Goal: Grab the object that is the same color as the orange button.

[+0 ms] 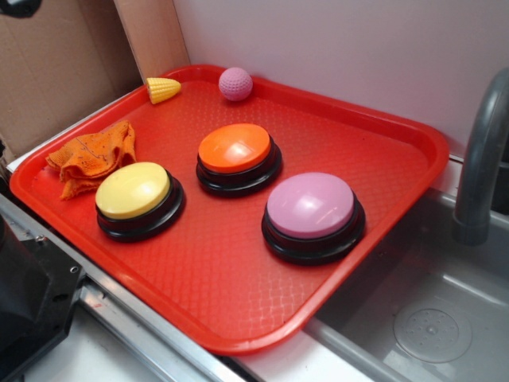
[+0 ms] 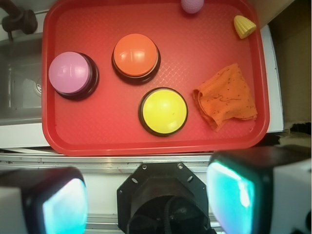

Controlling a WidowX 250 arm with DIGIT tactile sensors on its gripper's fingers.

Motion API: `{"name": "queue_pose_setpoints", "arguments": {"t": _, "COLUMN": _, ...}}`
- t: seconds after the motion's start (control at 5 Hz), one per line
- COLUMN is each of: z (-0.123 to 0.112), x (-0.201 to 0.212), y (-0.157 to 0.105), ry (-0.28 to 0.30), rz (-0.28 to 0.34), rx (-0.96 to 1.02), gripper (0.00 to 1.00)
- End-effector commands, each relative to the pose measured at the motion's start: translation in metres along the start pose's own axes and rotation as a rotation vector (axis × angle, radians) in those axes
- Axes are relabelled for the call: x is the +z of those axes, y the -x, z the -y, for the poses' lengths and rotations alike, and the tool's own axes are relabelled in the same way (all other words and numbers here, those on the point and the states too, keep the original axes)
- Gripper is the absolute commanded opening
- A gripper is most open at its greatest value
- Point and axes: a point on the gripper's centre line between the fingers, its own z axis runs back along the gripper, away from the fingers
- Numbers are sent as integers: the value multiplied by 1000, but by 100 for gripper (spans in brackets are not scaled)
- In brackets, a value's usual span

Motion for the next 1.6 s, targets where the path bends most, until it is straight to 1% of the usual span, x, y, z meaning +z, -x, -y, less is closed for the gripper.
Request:
{"name": "queue_pose_setpoints", "arguments": {"t": 0.0, "z": 0, "x": 0, "y": 0, "ry": 0, "rz": 0, "rx": 0, "gripper": 100}}
{"name": "queue_pose_setpoints", "arguments": {"t": 0.2, "z": -29, "x": -16, "y": 0, "ry": -30, "rz": 31, "rx": 243, "gripper": 100}}
{"name": "queue_pose_setpoints", "arguments": {"t": 0.4, "z": -57, "x": -36, "y": -1, "ry": -31, "rz": 33, "rx": 452, "gripper": 100}}
{"name": "queue_pose_setpoints", "arguments": {"t": 0.6, "z": -95, "x": -72, "y": -7, "ry": -52, "rz": 23, "rx": 702, "gripper": 100}}
{"name": "queue_pose_setpoints", "arguments": {"t": 0.8, "z": -124, "x": -98, "y": -6, "ry": -60, "rz": 57, "rx": 866, "gripper": 100}}
{"name": "queue_pose_setpoints", "arguments": {"t": 1.0, "z": -148, "x": -123, "y": -6, "ry": -121, "rz": 103, "rx": 1069, "gripper": 100}}
{"name": "queue_pose_setpoints", "arguments": {"t": 1.2, "z": -162, "x": -148, "y": -9, "ry": -120, "rz": 97, "rx": 1178, "gripper": 100}}
{"name": "queue_pose_setpoints", "arguments": {"t": 1.4, "z": -171, "x": -165, "y": -12, "ry": -133, "rz": 114, "rx": 1211, "gripper": 100}}
